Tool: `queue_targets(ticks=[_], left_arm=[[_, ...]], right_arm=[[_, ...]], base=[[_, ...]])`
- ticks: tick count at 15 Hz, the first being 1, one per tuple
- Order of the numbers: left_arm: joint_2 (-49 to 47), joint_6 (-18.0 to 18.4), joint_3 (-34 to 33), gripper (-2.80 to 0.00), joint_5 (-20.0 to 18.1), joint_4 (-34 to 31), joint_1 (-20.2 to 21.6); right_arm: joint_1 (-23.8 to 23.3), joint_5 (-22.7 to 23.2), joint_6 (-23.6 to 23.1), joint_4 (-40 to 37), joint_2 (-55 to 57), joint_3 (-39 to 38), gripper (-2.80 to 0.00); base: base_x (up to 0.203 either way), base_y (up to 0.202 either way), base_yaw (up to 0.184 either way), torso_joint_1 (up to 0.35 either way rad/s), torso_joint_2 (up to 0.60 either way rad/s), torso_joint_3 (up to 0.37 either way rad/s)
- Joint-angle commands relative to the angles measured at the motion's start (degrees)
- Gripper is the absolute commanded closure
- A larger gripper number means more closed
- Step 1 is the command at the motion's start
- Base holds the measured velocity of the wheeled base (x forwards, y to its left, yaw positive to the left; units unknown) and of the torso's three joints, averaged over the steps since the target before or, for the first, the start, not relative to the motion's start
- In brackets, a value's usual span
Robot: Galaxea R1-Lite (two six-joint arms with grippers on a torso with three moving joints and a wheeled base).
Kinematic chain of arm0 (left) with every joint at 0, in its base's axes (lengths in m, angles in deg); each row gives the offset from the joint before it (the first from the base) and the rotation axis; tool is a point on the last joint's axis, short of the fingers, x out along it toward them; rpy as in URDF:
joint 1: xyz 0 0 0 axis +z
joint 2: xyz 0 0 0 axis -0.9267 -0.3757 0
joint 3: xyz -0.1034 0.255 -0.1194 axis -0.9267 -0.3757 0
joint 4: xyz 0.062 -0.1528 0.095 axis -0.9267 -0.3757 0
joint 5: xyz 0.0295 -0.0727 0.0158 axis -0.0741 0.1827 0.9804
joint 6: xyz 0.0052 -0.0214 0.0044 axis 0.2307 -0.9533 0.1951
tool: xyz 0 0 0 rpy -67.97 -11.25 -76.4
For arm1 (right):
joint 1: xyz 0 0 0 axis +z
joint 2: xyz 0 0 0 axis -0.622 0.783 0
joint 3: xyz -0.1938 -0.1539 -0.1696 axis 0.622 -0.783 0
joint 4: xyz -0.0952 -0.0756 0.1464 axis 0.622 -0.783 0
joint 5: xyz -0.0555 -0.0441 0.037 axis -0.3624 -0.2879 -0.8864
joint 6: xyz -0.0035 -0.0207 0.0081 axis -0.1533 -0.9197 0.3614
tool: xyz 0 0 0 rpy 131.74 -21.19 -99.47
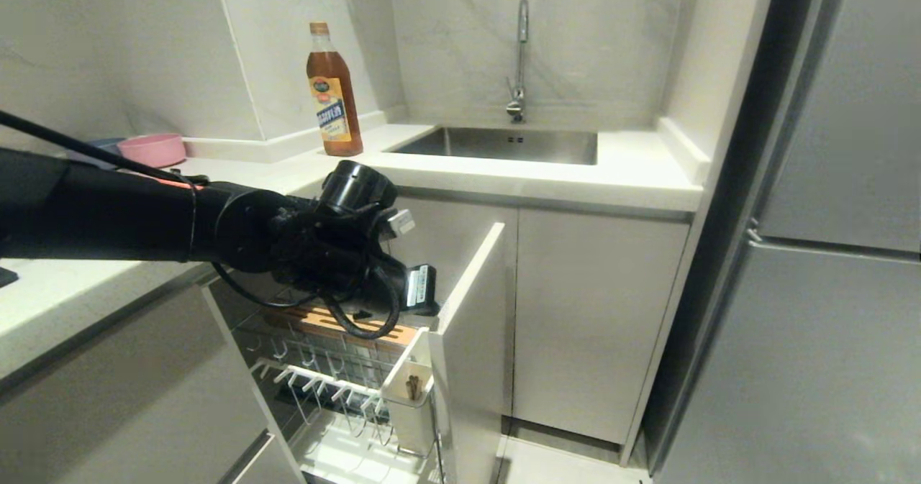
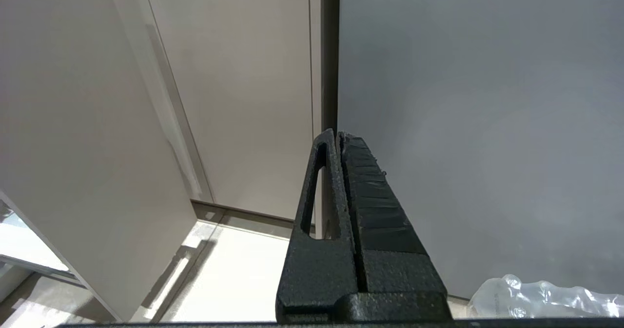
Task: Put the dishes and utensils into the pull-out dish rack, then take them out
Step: Open the cupboard
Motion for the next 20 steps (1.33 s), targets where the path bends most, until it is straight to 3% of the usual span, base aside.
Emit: queue_targets(ticks=[1,10,17,20], left_arm=[[0.32,-1.8,-0.17,0.0,-1.26,-0.09,-1.52],[0.08,-4.64,-0.5,0.0,-1.65,-0.09,-5.68],[0.0,-4.44,-0.57,0.0,-1.13,-0.18,-5.11],[0.23,-3.18,-0.37,0.0,0.26,-0.02,-1.25]], right_arm=[[0.0,0.01,0.0,0.0,0.05,0.0,0.0],[0.0,0.01,0.0,0.0,0.05,0.0,0.0],[0.0,0.01,0.0,0.0,0.05,0.0,0.0],[0.0,0.01,0.0,0.0,0.05,0.0,0.0]], base=[[0.0,0.0,0.0,0.0,0.0,0.0],[0.0,0.0,0.0,0.0,0.0,0.0],[0.0,0.0,0.0,0.0,0.0,0.0],[0.0,0.0,0.0,0.0,0.0,0.0]])
